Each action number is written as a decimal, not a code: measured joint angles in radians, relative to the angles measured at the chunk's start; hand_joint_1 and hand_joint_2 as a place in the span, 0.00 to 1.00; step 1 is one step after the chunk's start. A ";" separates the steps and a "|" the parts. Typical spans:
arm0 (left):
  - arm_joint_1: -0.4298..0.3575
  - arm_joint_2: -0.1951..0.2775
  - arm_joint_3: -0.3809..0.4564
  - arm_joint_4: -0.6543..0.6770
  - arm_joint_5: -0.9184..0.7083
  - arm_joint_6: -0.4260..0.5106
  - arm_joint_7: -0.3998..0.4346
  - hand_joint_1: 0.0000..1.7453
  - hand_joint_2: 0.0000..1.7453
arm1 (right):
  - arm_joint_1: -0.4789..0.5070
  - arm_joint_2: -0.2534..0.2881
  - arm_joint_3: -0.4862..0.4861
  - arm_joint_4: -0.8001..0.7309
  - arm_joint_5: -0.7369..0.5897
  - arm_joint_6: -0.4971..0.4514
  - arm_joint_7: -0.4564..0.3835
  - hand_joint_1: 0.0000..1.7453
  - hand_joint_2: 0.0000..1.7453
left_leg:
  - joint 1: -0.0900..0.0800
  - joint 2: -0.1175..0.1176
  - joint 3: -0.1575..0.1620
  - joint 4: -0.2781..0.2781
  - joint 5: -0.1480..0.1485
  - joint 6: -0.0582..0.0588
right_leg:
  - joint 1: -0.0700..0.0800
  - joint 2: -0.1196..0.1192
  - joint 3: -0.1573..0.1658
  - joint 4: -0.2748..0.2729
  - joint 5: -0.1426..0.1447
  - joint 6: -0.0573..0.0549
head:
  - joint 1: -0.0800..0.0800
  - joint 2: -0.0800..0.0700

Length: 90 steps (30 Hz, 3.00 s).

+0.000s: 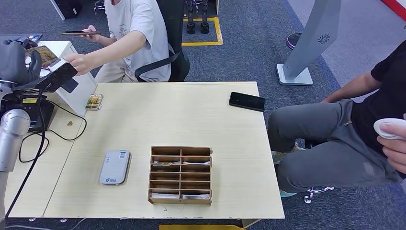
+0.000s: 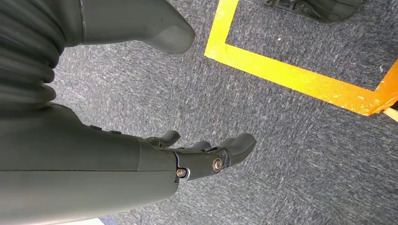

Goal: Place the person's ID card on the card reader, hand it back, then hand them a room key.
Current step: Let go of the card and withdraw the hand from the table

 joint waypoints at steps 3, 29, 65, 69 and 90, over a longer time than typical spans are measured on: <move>0.000 0.000 0.000 0.000 0.000 0.000 0.000 1.00 1.00 | 0.000 0.000 0.000 0.000 0.000 0.000 0.000 0.00 1.00 | 0.000 0.000 0.000 0.000 0.000 0.000 | 0.000 0.000 0.000 0.000 0.000 0.000 | 0.000 0.000; 0.002 0.000 0.000 0.000 0.000 0.000 0.000 1.00 1.00 | 0.000 0.000 0.000 0.000 0.000 0.000 0.000 0.00 1.00 | 0.000 0.000 0.000 0.000 0.000 0.000 | 0.000 0.000 0.000 0.000 0.000 0.000 | 0.000 0.000; 0.004 0.000 -0.008 0.000 0.000 0.000 0.000 1.00 1.00 | 0.000 -0.001 0.000 0.000 0.000 0.000 0.000 0.00 1.00 | 0.000 0.001 -0.002 0.000 0.000 0.000 | 0.000 0.001 -0.002 0.000 0.000 0.000 | 0.000 0.000; 0.004 0.000 -0.012 0.000 0.000 0.000 0.000 1.00 1.00 | 0.000 -0.001 0.000 0.000 0.000 0.000 0.000 0.00 1.00 | 0.000 0.001 -0.002 0.000 0.000 0.000 | 0.000 0.001 -0.002 0.000 0.000 0.000 | 0.000 0.000; 0.004 0.000 -0.014 0.000 0.000 0.000 0.000 1.00 1.00 | 0.000 -0.001 0.000 0.000 0.000 0.000 0.000 0.00 1.00 | 0.000 0.001 -0.002 0.000 0.000 0.000 | 0.000 0.001 -0.002 0.000 0.000 0.000 | 0.000 0.000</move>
